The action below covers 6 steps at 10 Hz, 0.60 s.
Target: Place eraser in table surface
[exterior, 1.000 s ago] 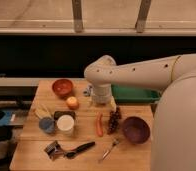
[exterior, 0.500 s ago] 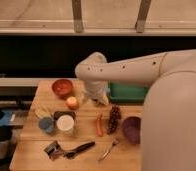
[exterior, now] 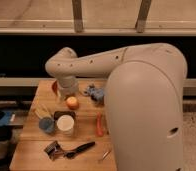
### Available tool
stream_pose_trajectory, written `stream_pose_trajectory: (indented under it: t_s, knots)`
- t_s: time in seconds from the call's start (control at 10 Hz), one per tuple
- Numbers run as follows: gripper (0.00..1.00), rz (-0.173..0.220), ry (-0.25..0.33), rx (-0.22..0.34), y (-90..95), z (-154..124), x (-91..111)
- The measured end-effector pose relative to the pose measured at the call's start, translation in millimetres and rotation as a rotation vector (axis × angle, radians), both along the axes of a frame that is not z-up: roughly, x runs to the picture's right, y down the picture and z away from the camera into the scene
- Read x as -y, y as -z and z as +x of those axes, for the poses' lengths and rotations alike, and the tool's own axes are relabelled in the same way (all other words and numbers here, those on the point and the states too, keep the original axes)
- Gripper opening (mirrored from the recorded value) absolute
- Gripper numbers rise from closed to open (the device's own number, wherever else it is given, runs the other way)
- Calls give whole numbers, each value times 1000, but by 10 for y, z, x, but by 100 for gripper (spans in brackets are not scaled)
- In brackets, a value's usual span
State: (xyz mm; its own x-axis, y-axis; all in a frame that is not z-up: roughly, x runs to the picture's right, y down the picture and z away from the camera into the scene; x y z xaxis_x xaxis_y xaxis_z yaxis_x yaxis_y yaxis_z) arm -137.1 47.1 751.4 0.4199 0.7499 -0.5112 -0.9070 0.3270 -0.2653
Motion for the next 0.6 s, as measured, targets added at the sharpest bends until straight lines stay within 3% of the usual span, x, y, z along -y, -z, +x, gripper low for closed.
stream_pose_trajectory:
  t_s: [0.2,0.3,0.6]
  knots:
    - [80,6,90,86,47,-229,-13]
    - [80,8,105,101,58,-270,-13]
    - [80,15,107,79,13,-191,-103]
